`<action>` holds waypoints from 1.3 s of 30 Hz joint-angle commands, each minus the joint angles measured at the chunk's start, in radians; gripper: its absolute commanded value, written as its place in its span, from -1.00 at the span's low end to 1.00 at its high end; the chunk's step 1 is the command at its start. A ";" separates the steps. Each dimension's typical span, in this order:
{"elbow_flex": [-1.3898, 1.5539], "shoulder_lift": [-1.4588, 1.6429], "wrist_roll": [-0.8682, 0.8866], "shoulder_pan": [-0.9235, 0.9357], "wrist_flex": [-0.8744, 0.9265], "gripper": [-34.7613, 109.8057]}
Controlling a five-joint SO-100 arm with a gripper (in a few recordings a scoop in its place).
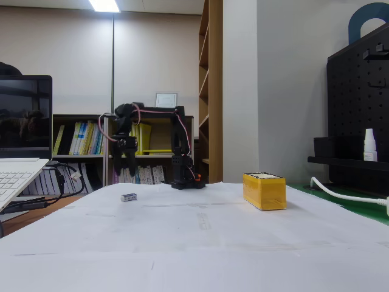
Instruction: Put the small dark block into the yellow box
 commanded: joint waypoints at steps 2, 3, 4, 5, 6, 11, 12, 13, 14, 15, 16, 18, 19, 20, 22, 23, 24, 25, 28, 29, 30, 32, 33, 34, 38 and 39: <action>0.063 0.023 -0.021 0.002 -0.028 -0.17; 0.054 0.032 -0.021 -0.005 -0.043 -0.17; 0.051 0.043 -0.017 -0.014 -0.051 -0.17; 0.051 0.051 -0.008 -0.023 -0.057 -0.17; 0.051 0.058 -0.005 -0.032 -0.060 -0.17; 0.035 0.078 0.005 -0.067 -0.063 -0.17; 0.025 0.078 0.005 -0.072 -0.066 -0.17; 0.009 0.078 -0.002 -0.075 -0.072 -0.17; -0.008 0.078 -0.009 -0.075 -0.083 -0.17; -0.028 0.078 -0.014 -0.075 -0.097 -0.17; -0.043 0.077 -0.018 -0.075 -0.109 -0.17; -0.067 0.077 -0.025 -0.072 -0.129 -0.17; -0.081 0.077 -0.028 -0.072 -0.141 -0.17; -0.094 0.077 -0.032 -0.072 -0.152 -0.17; -0.120 0.078 -0.041 -0.069 -0.175 -0.17; -0.130 0.078 -0.046 -0.067 -0.184 -0.17; -0.135 0.078 -0.051 -0.066 -0.186 -0.17; -0.140 0.078 -0.052 -0.066 -0.189 -0.17; -0.169 0.080 -0.052 -0.067 -0.222 -0.17; -0.178 0.080 -0.051 -0.069 -0.236 -0.17; -0.186 0.080 -0.049 -0.069 -0.247 -0.17; -0.190 0.083 -0.040 -0.071 -0.262 -0.17; -0.193 0.084 -0.037 -0.071 -0.268 -0.17; -0.198 0.086 -0.029 -0.071 -0.279 -0.17; -0.213 0.091 0.006 -0.078 -0.301 -0.26; -0.215 0.091 0.017 -0.080 -0.304 -0.29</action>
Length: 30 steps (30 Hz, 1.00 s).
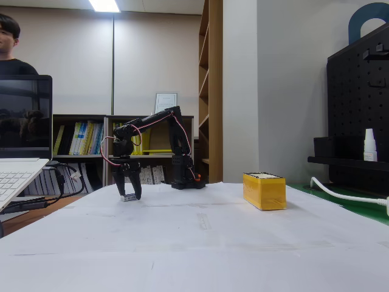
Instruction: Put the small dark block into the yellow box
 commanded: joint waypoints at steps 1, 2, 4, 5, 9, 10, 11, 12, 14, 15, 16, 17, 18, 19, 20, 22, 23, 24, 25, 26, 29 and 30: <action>0.000 0.005 0.015 0.003 -0.026 -0.32; -0.003 0.005 0.021 0.003 -0.034 -0.35; -0.008 0.003 0.031 0.000 -0.041 -0.41; -0.009 0.003 0.031 0.000 -0.044 -0.44; -0.020 0.005 0.035 -0.003 -0.074 -0.52; -0.020 0.005 0.038 -0.005 -0.077 -0.52; -0.020 0.005 0.038 -0.005 -0.078 -0.52; -0.021 0.005 0.038 -0.005 -0.078 -0.52; -0.028 0.000 0.035 -0.005 -0.078 -0.52; -0.029 0.000 0.035 -0.005 -0.077 -0.52; -0.031 0.000 0.038 -0.006 -0.072 -0.52; -0.032 -0.005 0.054 -0.012 -0.064 -0.52; -0.032 -0.028 0.071 -0.018 -0.049 -0.52; -0.029 -0.057 0.095 -0.026 -0.025 -0.52; -0.018 -0.097 0.114 -0.034 0.009 -0.52; 0.031 -0.190 0.140 -0.043 0.121 -0.52; 0.066 -0.235 0.144 -0.044 0.179 -0.52; 0.118 -0.270 0.164 -0.051 0.247 -0.52; 0.179 -0.295 0.184 -0.057 0.311 -0.52; 0.245 -0.313 0.204 -0.066 0.374 -0.52; 0.522 -0.325 0.265 -0.112 0.606 -0.52; 0.614 -0.325 0.284 -0.135 0.676 -0.52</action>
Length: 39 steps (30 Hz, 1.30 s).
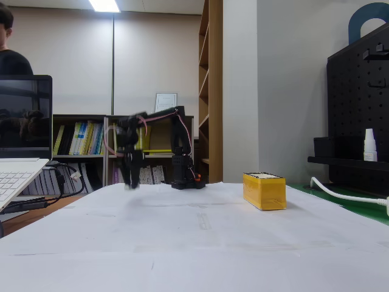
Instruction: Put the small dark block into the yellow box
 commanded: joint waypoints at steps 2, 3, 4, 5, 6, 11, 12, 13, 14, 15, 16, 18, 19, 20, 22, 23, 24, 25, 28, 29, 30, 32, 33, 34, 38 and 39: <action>0.463 -0.106 0.077 -0.089 0.295 -0.52; 0.485 -0.144 0.103 -0.130 0.295 -0.52; 0.506 -0.169 0.123 -0.173 0.295 -0.52; 0.525 -0.190 0.146 -0.224 0.293 -0.52; 0.534 -0.210 0.173 -0.276 0.293 -0.52; 0.476 -0.275 0.288 -0.584 0.285 -0.52; 0.474 -0.275 0.322 -0.649 0.282 -0.52; 0.476 -0.275 0.348 -0.718 0.284 -0.52; 0.472 -0.281 0.380 -0.787 0.281 -0.52; 0.460 -0.288 0.408 -0.856 0.275 -0.52; 0.446 -0.296 0.440 -0.928 0.262 -0.52; 0.393 -0.311 0.514 -1.074 0.201 -0.52; 0.357 -0.316 0.543 -1.144 0.163 -0.52; 0.324 -0.318 0.566 -1.209 0.127 -0.52; 0.256 -0.318 0.611 -1.313 0.063 -0.52; 0.230 -0.313 0.623 -1.353 0.046 -0.52; 0.204 -0.311 0.638 -1.385 0.023 -0.52; 0.161 -0.307 0.641 -1.408 -0.014 -0.52; 0.015 -0.291 0.629 -1.436 -0.170 -0.52; -0.041 -0.288 0.609 -1.436 -0.230 -0.52; -0.087 -0.282 0.591 -1.434 -0.282 -0.52; -0.155 -0.261 0.569 -1.424 -0.371 -0.52; -0.179 -0.253 0.558 -1.419 -0.403 -0.52; -0.196 -0.247 0.549 -1.419 -0.422 -0.52; -0.209 -0.193 0.549 -1.420 -0.449 -0.52; -0.210 -0.181 0.549 -1.424 -0.460 -0.52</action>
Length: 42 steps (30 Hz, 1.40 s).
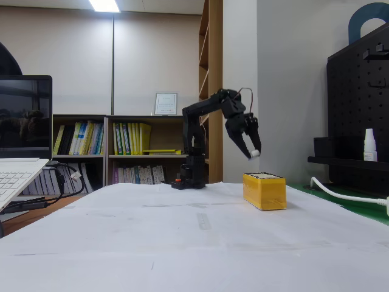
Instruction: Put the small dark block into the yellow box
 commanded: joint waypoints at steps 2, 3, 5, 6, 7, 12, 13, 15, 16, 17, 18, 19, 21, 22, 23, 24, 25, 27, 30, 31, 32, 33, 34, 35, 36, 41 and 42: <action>0.009 0.021 -0.011 -0.018 -0.054 -0.52; 0.009 0.032 -0.011 -0.023 -0.061 -0.52; 0.005 0.052 -0.021 -0.031 -0.084 -0.52; 0.002 0.061 -0.023 -0.035 -0.098 -0.52; 0.002 0.072 -0.026 -0.040 -0.107 -0.52; 0.002 0.104 -0.034 -0.066 -0.115 -0.51; 0.000 0.106 -0.041 -0.069 -0.115 -0.47; -0.006 0.107 -0.044 -0.069 -0.115 -0.34; -0.009 0.107 -0.049 -0.069 -0.115 -0.29; -0.009 0.107 -0.052 -0.069 -0.115 -0.27; -0.009 0.107 -0.052 -0.066 -0.115 -0.17; -0.009 0.107 -0.055 -0.063 -0.115 -0.10; -0.009 0.104 -0.064 -0.055 -0.115 0.00; -0.009 0.103 -0.074 -0.051 -0.115 0.01; -0.006 0.101 -0.078 -0.048 -0.115 0.02; 0.000 0.101 -0.075 -0.041 -0.115 0.07; 0.008 0.101 -0.078 -0.037 -0.115 0.07; 0.034 0.078 -0.080 -0.028 -0.115 0.07; 0.071 -0.012 -0.110 0.006 -0.114 0.07; 0.072 -0.060 -0.126 0.023 -0.114 0.07; 0.072 -0.109 -0.132 0.043 -0.109 0.07; 0.071 -0.153 -0.143 0.069 -0.091 0.07; 0.057 -0.195 -0.156 0.100 -0.072 0.07; 0.025 -0.249 -0.178 0.130 -0.067 0.07; -0.025 -0.311 -0.209 0.164 -0.067 0.07; -0.305 -0.609 -0.319 0.307 -0.120 0.07; -0.383 -0.667 -0.336 0.330 -0.164 0.07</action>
